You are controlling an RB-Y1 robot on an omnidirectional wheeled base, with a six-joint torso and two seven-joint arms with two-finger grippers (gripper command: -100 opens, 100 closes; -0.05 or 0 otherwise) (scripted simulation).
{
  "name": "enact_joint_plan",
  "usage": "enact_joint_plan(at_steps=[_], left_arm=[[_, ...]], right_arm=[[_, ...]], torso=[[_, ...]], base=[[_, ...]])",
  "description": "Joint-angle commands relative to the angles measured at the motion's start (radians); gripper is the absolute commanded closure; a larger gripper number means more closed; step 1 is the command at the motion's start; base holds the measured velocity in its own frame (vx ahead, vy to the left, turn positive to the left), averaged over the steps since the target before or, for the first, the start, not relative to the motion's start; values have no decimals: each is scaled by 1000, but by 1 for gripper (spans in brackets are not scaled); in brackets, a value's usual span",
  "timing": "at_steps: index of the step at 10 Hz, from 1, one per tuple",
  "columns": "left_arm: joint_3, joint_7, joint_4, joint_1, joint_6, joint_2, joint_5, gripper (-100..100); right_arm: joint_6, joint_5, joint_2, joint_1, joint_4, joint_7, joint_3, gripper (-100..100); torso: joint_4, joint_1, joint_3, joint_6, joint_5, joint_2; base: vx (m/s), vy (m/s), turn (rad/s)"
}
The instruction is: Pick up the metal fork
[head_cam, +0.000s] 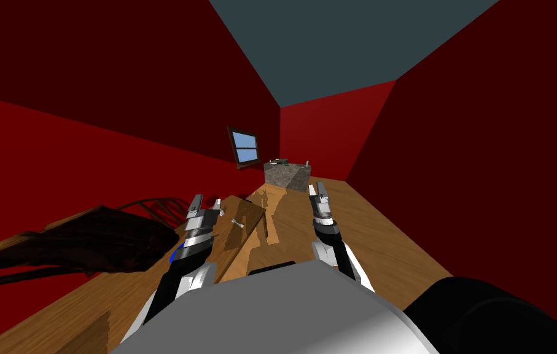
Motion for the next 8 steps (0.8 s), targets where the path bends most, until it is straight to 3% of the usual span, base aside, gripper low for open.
enact_joint_plan(at_steps=[1,6,8], left_arm=[[-3,7,30,22,-6,45,1,-100],[-15,37,167,120,-36,134,8,-100],[-19,45,218,145,-44,150,10,-100]], right_arm=[[0,0,0,0,0,0,0,0],[0,0,0,0,0,0,0,0],[0,0,0,0,0,0,0,0]], torso=[[0,0,0,0,0,0],[1,-8,2,0,-2,3],[1,-6,2,0,-2,3]], base=[[-26,-40,-41],[-47,-110,-53],[-25,-88,-26]])
